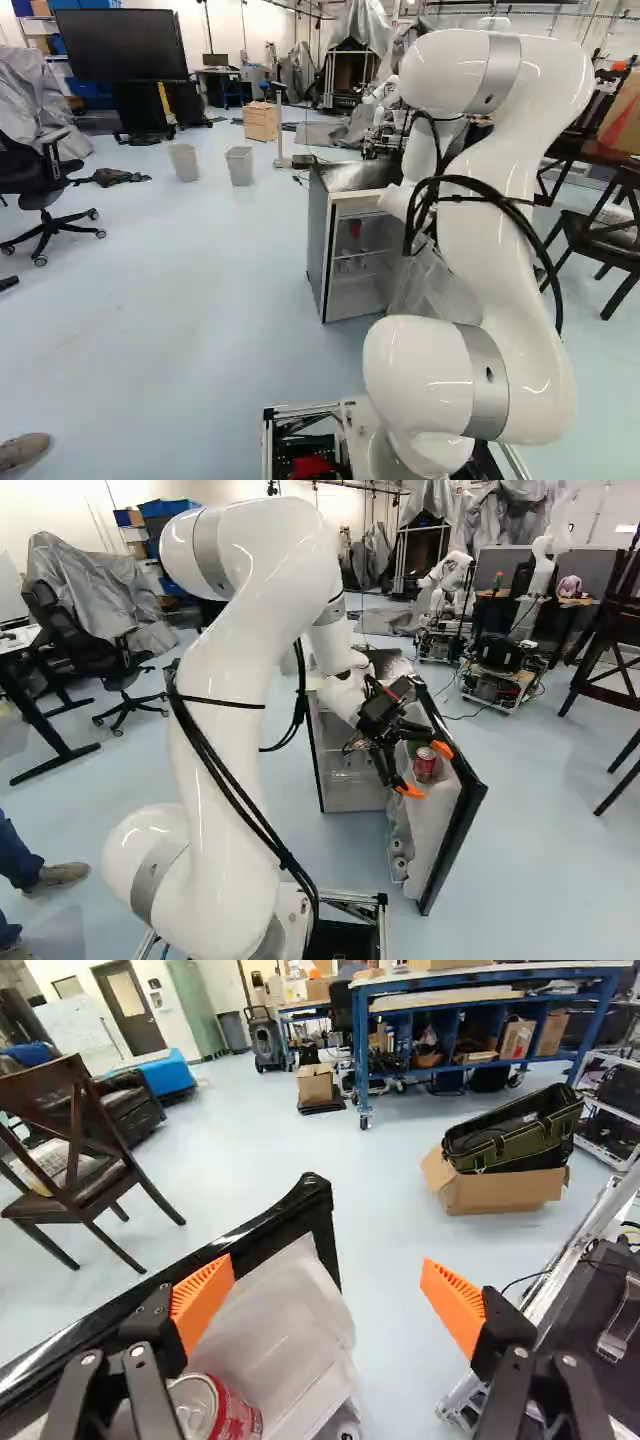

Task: Grab a drink from the fridge

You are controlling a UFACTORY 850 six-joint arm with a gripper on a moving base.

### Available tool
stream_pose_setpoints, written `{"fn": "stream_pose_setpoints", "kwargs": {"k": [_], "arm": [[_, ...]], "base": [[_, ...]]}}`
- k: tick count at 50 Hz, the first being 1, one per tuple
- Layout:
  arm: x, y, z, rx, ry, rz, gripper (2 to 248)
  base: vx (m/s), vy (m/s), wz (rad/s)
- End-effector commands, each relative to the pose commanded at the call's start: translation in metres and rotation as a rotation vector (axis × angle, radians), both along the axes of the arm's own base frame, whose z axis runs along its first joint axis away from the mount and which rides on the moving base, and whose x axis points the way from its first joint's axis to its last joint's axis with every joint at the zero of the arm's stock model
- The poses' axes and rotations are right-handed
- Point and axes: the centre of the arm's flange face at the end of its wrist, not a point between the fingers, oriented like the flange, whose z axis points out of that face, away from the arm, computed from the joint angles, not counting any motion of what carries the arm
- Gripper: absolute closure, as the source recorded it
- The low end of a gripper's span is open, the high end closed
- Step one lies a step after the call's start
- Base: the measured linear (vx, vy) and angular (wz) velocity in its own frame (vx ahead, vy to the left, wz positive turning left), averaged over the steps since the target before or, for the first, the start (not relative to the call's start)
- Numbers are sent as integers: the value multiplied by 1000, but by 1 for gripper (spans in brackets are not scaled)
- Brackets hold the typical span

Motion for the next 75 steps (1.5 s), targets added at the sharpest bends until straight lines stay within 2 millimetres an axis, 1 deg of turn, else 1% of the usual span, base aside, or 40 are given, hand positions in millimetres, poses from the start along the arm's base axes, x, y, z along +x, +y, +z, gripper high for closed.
{"fn": "stream_pose_setpoints", "kwargs": {"k": [16, 30, 38, 47, 75], "arm": [[4, -29, 2, -10, -27, -54, 3], [3, -33, 3, -11, -30, -62, 3], [-1, -31, 2, -13, -17, -44, 3], [-12, -24, 2, -19, 13, 16, 3], [-48, 2, 4, -58, 126, 327, 3]], "base": [[0, 0, 0], [0, 0, 0], [0, 0, 0], [0, 0, 0], [0, 0, 0]]}}
